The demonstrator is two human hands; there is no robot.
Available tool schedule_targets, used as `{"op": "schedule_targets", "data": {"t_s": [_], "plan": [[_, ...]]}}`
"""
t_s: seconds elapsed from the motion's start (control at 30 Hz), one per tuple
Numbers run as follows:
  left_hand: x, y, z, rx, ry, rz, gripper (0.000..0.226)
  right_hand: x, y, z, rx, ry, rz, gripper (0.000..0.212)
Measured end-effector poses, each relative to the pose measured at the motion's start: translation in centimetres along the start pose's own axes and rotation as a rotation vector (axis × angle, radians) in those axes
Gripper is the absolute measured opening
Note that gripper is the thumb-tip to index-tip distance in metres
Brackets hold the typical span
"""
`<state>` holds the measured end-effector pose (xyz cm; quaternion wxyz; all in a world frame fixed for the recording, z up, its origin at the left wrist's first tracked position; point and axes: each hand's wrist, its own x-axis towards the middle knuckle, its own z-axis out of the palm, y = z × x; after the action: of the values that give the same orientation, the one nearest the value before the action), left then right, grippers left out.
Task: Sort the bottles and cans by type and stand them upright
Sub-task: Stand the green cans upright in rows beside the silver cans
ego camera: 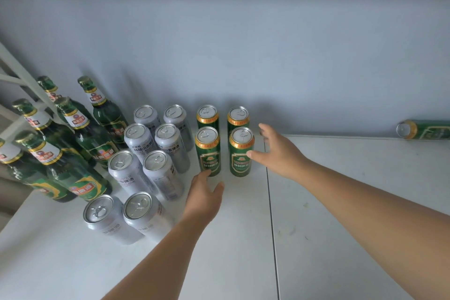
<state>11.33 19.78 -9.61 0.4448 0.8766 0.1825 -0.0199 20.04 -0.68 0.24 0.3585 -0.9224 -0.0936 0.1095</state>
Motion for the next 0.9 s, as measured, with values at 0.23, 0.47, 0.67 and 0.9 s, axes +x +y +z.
{"op": "schedule_targets", "data": {"t_s": [0.23, 0.47, 0.67, 0.9], "plan": [[-1.2, 3.4, 0.4, 0.192, -0.025, 0.018, 0.061, -2.2, 2.8, -5.0, -0.102, 0.0, -0.002, 0.086], [-4.7, 7.4, 4.1, 0.242, -0.012, 0.012, 0.062, -5.0, 6.6, -9.4, -0.108, 0.003, -0.02, 0.083], [-8.3, 10.0, 8.4, 0.225, -0.02, -0.002, 0.059, -7.7, 11.5, -11.9, -0.06, -0.037, -0.016, 0.078], [-10.3, 14.0, 12.2, 0.253, -0.065, 0.051, 0.059, -11.5, 15.7, -14.4, -0.071, -0.018, 0.043, 0.08]]}}
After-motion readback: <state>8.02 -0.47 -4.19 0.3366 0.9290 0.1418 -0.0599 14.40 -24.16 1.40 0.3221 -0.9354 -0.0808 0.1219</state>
